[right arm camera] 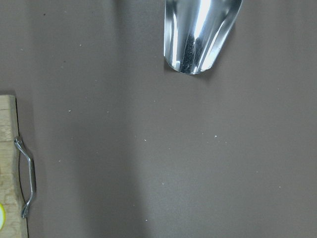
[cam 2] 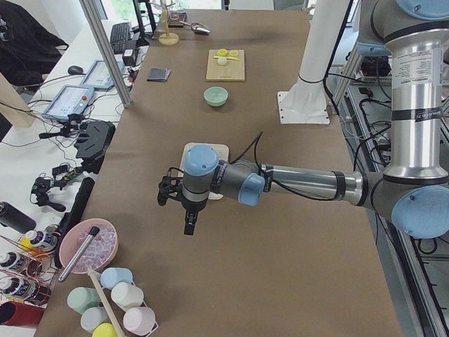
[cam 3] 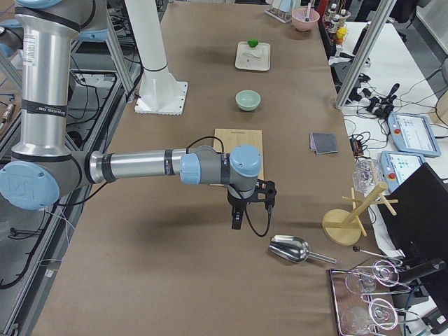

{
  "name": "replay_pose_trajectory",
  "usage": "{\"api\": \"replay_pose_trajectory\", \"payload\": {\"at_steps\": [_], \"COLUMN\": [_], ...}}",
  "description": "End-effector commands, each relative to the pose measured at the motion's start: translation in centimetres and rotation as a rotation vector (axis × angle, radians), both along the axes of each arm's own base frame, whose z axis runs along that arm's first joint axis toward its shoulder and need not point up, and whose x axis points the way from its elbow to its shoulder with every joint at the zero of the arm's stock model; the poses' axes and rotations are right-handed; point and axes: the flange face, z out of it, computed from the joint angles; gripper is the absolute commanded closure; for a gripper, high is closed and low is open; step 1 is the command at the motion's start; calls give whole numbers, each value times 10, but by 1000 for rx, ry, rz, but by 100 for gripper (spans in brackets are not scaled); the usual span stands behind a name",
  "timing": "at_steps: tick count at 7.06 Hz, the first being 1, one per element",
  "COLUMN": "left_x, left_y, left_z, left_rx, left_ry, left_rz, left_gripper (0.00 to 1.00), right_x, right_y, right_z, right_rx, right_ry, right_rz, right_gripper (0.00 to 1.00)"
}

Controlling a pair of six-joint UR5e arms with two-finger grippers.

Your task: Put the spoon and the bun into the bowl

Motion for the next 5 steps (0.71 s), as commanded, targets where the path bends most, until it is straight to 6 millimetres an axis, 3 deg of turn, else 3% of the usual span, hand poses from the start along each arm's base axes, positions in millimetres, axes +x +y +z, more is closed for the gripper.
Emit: {"api": "replay_pose_trajectory", "payload": {"at_steps": [1, 2, 4, 5], "left_x": [51, 97, 158, 203], "left_y": [-17, -24, -41, -63], "left_z": [-51, -92, -160, -179], "left_rx": [10, 22, 95, 185], "left_ry": [36, 10, 109, 158], "left_rz": [1, -33, -40, 14], "left_gripper": [1, 1, 1, 1], "right_x": [0, 0, -2, -4], "right_y": [0, 1, 0, 0], "right_z": [0, 1, 1, 0], "right_rx": [-2, -3, -6, -3], "right_ry": [0, 0, 0, 0], "right_rz": [2, 2, -2, -6], "right_gripper": [0, 0, 0, 0]}}
